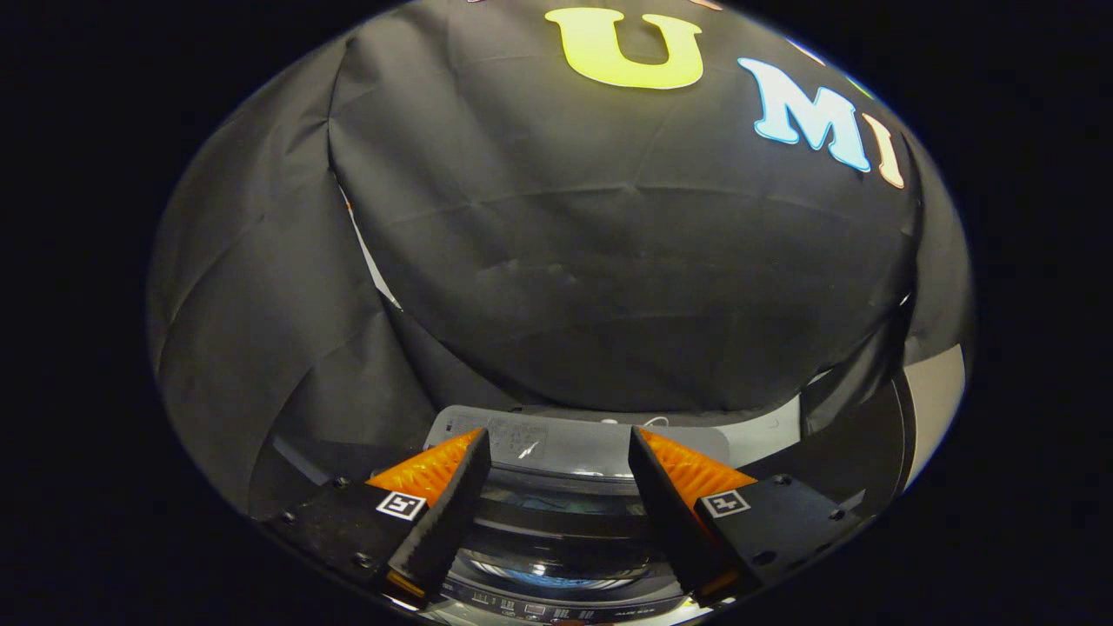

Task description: Put the clothes into the washing machine and then close the washing machine lid.

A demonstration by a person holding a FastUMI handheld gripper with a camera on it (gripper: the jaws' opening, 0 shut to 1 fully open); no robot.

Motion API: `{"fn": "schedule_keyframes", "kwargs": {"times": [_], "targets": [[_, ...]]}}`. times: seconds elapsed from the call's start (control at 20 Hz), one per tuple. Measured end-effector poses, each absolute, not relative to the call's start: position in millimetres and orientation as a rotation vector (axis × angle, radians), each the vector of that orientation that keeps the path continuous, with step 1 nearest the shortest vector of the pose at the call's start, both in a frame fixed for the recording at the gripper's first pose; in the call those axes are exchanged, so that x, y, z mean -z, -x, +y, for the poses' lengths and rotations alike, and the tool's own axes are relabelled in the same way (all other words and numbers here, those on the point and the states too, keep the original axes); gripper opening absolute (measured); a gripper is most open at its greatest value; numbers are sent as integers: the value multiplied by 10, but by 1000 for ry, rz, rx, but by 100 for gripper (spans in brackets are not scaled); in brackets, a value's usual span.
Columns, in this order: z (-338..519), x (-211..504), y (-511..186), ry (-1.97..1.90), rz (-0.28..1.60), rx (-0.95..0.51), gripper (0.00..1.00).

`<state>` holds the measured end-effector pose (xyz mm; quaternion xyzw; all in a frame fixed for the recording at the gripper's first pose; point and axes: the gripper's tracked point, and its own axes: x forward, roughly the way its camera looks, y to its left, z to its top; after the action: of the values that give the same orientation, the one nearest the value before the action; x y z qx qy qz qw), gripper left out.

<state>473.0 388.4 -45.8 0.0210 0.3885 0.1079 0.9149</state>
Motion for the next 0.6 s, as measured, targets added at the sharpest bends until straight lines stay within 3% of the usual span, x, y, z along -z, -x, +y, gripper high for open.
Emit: {"fn": "schedule_keyframes", "kwargs": {"times": [0.6], "targets": [[3880, 985, -3787, -70, 891, -243, 99]]}}
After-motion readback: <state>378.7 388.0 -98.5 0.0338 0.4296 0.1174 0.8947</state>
